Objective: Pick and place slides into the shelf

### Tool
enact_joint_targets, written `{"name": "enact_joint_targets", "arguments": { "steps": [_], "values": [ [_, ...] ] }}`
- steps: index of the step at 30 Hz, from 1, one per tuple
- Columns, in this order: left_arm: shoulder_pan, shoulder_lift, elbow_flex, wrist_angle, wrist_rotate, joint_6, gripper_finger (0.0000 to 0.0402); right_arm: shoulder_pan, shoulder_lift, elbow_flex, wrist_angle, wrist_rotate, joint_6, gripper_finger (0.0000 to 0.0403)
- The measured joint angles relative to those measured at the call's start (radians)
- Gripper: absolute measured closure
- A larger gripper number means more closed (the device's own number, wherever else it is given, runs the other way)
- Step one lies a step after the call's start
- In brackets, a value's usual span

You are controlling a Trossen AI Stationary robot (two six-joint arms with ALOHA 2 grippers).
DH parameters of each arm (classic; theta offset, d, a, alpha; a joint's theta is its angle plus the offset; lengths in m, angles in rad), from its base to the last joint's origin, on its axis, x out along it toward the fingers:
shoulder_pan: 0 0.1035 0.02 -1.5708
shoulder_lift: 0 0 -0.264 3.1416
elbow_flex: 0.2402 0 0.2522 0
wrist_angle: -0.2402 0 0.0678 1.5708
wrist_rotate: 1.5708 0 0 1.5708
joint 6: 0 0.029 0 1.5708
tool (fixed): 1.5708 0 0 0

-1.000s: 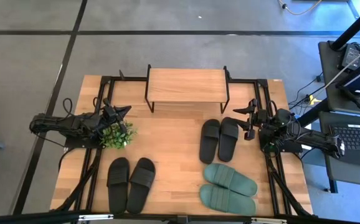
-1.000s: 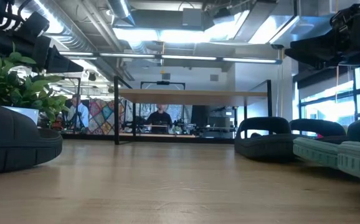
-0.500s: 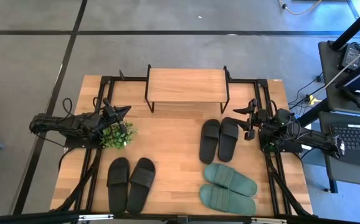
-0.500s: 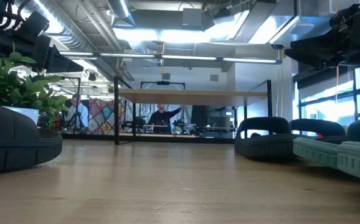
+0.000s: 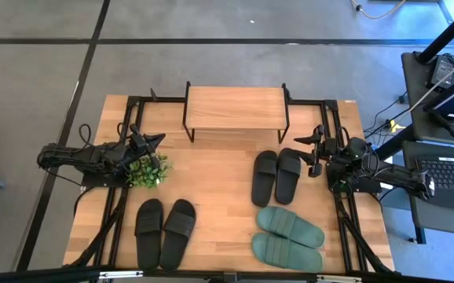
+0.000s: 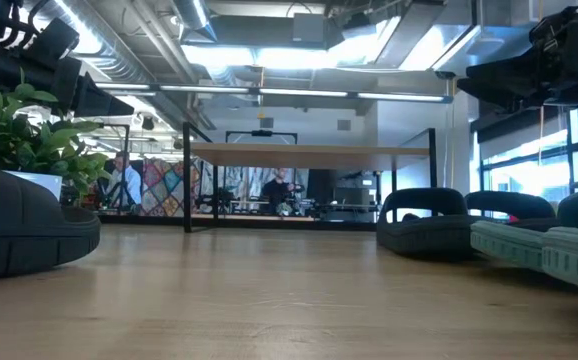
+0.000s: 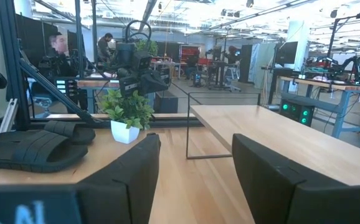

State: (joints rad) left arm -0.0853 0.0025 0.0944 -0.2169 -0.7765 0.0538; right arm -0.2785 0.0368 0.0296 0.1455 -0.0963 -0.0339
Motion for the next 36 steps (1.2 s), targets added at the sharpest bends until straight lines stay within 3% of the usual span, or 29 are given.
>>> {"name": "enact_joint_targets", "arguments": {
  "steps": [26, 36],
  "values": [
    [0.000, 0.000, 0.000, 0.000, 0.000, 0.010, 0.0401, 0.000, 0.000, 0.003, 0.034, 0.001, 0.056, 0.0201],
    [0.000, 0.000, 0.000, 0.000, 0.000, 0.009, 0.0401, 0.004, 0.027, 0.156, 0.036, -0.010, -0.074, 0.0201]
  ]
}}
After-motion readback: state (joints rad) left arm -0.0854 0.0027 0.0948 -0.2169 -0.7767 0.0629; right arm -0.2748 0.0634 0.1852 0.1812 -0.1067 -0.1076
